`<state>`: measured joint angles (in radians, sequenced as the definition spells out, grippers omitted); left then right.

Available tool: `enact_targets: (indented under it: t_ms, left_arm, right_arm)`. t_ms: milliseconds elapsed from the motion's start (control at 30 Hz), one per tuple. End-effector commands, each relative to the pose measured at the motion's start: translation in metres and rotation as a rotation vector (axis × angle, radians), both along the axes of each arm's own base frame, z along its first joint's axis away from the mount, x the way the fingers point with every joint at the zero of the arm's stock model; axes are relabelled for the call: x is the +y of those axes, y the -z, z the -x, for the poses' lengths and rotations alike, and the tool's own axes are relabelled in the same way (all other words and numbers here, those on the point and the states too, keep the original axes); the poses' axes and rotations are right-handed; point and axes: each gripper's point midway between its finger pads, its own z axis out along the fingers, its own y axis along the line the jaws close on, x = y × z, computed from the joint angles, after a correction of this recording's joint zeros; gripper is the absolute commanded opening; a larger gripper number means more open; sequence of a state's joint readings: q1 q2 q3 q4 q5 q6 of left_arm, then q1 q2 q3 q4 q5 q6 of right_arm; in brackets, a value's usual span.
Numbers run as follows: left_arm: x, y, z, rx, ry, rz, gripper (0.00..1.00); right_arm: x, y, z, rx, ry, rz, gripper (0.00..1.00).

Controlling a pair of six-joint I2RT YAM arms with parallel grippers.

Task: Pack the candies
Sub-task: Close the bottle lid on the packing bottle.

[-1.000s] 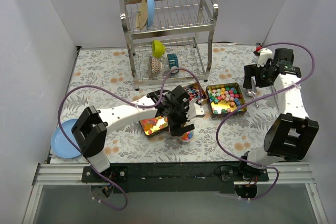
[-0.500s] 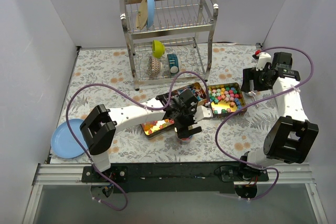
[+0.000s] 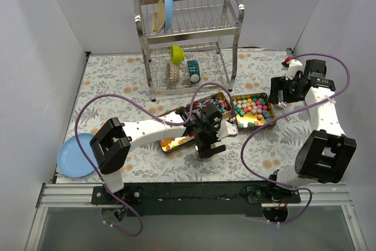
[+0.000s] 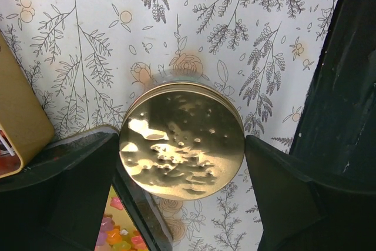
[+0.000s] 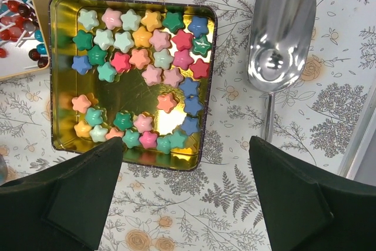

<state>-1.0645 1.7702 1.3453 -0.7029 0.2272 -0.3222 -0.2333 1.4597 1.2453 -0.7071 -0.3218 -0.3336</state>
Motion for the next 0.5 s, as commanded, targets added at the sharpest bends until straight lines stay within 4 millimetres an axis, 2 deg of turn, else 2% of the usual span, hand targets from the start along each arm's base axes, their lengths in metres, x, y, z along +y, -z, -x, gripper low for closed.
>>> enact_targets:
  t_ms: [0, 200, 267, 300, 333, 400, 433, 467]
  left_arm:
    - [0.011, -0.011, 0.008, -0.011, 0.001, 0.011, 0.85]
    - [0.007, -0.013, 0.003, -0.028, -0.018, 0.031, 0.9]
    - [0.004, -0.021, -0.002, -0.058, -0.034, 0.054, 0.93]
    - [0.003, -0.027, -0.004, -0.07, -0.042, 0.068, 0.98]
    - [0.001, -0.039, -0.005, -0.083, -0.051, 0.105, 0.98]
    - [0.004, -0.046, 0.001, -0.072, -0.038, 0.141, 0.98]
    - [0.005, -0.06, 0.001, -0.091, -0.05, 0.192, 0.98]
    - [0.007, -0.065, 0.001, -0.093, -0.057, 0.214, 0.98]
  right_arm:
    - [0.007, -0.005, 0.0, -0.016, -0.007, -0.033, 0.95]
    - [0.006, -0.007, 0.002, -0.018, -0.009, -0.026, 0.95]
    - [0.005, -0.008, 0.004, -0.018, -0.012, -0.016, 0.95]
    - [0.005, -0.008, 0.006, -0.017, -0.027, -0.007, 0.95]
    - [0.004, -0.011, 0.006, -0.023, -0.028, 0.001, 0.95]
    - [0.005, -0.012, 0.008, -0.016, -0.045, 0.006, 0.95]
    - [0.005, -0.015, 0.008, -0.018, -0.051, 0.008, 0.96]
    - [0.006, -0.017, 0.008, -0.019, -0.057, 0.006, 0.95]
